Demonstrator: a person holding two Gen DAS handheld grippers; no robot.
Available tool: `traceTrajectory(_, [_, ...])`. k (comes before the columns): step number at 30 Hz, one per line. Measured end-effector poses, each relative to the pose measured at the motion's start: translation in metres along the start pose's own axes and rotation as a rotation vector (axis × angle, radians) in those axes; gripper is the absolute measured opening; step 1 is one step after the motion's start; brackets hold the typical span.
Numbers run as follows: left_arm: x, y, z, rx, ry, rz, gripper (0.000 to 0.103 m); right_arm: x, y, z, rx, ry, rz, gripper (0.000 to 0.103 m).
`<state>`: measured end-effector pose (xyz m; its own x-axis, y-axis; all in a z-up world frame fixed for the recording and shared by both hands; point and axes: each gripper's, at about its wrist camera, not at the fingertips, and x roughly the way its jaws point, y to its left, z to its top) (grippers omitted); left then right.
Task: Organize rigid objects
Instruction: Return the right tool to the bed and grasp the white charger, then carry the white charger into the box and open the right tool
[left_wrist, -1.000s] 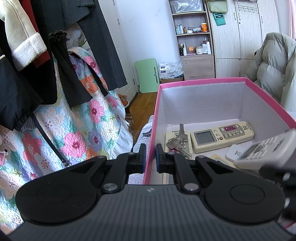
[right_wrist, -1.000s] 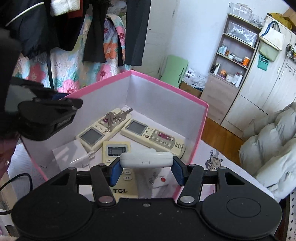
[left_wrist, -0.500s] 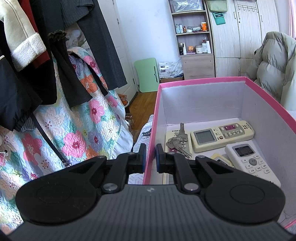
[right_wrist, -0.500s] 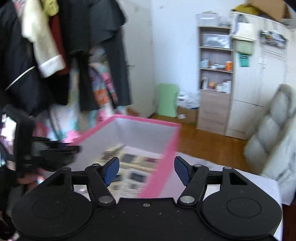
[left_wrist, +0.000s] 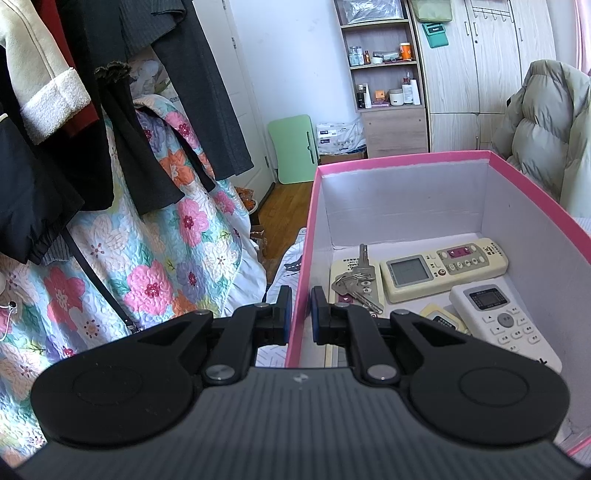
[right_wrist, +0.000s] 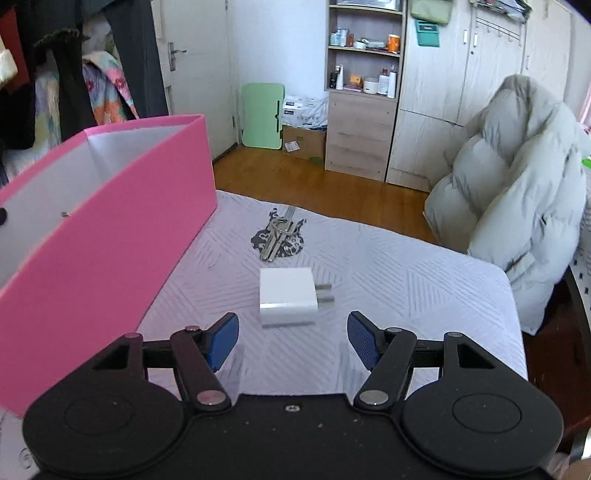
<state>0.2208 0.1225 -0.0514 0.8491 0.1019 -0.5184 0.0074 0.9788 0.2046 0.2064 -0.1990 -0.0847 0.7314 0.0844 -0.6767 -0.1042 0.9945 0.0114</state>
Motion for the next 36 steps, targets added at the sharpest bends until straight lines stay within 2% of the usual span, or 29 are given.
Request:
traceTrajectory(3, [0.001, 0.0, 0.0, 0.007, 0.0, -0.002, 0.009, 0.006, -0.004, 0.006, 0.022, -0.052, 0.014, 0.07])
traceTrajectory(5, [0.001, 0.0, 0.0, 0.02, 0.001, -0.008, 0.01, 0.01, -0.002, 0.01, -0.012, -0.057, 0.032, 0.07])
traceTrajectory(9, [0.002, 0.0, -0.001, 0.012, 0.001, -0.001, 0.01, 0.023, 0.015, 0.005, -0.124, 0.007, -0.016, 0.067])
traceTrajectory(10, [0.002, 0.0, -0.001, 0.016, 0.001, 0.0, 0.01, 0.028, 0.019, 0.002, -0.147, 0.019, -0.05, 0.066])
traceTrajectory(12, [0.002, 0.0, 0.0, 0.016, 0.001, 0.0, 0.01, 0.027, 0.026, -0.003, -0.182, -0.02, -0.086, 0.059])
traceTrajectory(13, [0.002, 0.0, -0.001, 0.018, 0.0, 0.0, 0.01, 0.025, 0.029, -0.004, -0.191, -0.032, -0.101, 0.046])
traceTrajectory(15, [0.002, 0.0, 0.0, 0.017, 0.001, -0.001, 0.01, 0.021, 0.029, -0.004, -0.177, -0.03, -0.091, 0.047])
traceTrajectory(17, [0.001, 0.0, -0.001, 0.018, -0.001, -0.002, 0.01, 0.012, 0.025, -0.003, -0.118, -0.055, -0.043, 0.046])
traceTrajectory(22, [0.001, -0.001, -0.001, 0.017, -0.002, -0.002, 0.01, -0.024, 0.028, 0.005, -0.085, -0.147, -0.018, 0.047])
traceTrajectory(27, [0.001, -0.001, -0.001, 0.012, -0.001, -0.003, 0.009, -0.073, 0.054, 0.02, -0.18, -0.264, 0.034, 0.047])
traceTrajectory(30, [0.0, -0.002, -0.001, 0.008, -0.003, -0.006, 0.01, -0.089, 0.072, 0.03, -0.198, -0.278, 0.148, 0.047])
traceTrajectory(34, [0.0, 0.0, 0.0, -0.009, -0.001, -0.007, 0.01, -0.1, 0.087, 0.053, -0.131, -0.25, 0.455, 0.047])
traceTrajectory(36, [0.001, 0.001, 0.001, -0.014, -0.001, -0.011, 0.009, -0.096, 0.1, 0.061, -0.153, -0.213, 0.524, 0.047])
